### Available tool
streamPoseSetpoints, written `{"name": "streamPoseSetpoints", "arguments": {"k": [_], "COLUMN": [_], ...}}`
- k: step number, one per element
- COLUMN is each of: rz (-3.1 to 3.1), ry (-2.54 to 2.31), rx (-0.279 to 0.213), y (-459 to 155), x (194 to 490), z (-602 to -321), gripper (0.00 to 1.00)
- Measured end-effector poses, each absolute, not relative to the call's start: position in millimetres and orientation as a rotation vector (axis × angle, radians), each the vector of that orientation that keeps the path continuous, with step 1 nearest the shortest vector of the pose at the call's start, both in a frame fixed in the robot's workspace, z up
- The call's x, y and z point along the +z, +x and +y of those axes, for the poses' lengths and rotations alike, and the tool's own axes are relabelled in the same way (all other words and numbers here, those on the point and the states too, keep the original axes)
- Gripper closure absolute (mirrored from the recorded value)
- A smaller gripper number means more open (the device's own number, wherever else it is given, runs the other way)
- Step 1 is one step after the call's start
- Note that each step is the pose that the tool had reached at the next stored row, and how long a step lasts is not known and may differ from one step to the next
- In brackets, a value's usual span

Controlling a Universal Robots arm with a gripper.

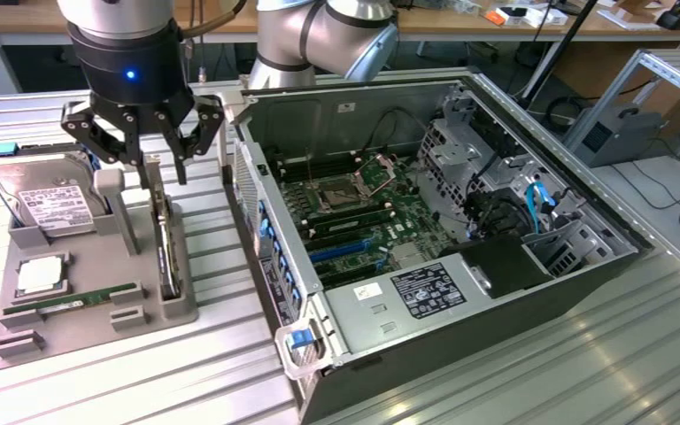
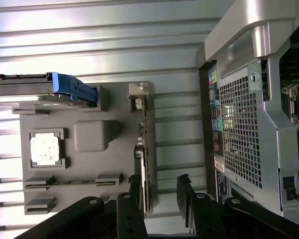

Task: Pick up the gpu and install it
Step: 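Pick up the gpu and move the gpu toward the slot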

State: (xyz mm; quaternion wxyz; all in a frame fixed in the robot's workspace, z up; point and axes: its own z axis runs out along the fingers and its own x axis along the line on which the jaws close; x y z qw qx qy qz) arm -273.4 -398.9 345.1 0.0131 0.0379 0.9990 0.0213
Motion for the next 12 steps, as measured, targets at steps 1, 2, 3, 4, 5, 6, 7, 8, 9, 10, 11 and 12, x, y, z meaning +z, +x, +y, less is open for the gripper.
{"name": "streamPoseSetpoints", "arguments": {"k": [1,2,3,4,5,6,7,8,9,10,11,12], "rz": [3.112,3.113,3.113,3.112,3.113,3.113,3.112,3.112,3.112,3.112,3.112,3.113], "ry": [0.118,0.118,0.118,0.118,0.118,0.118,0.118,0.118,0.118,0.118,0.118,0.118], "rx": [0.066,0.066,0.066,0.066,0.065,0.065,0.065,0.065,0.065,0.065,0.065,0.065], "y": [-273.4,-273.4,-273.4,-273.4,-273.4,-273.4,-273.4,-273.4,-273.4,-273.4,-273.4,-273.4], "x": [344.4,344.1,343.7,343.3,343.1,342.8,342.5,342.1,341.1,340.3,338.7,337.1], "z": [-398.9,-398.9,-398.9,-398.9,-398.9,-398.9,-398.9,-398.9,-398.9,-398.9,-398.9,-398.9], "gripper": [0.58,0.58,0.58,0.58,0.58,0.58,0.58,0.58,0.58,0.58,0.58,0.58]}}
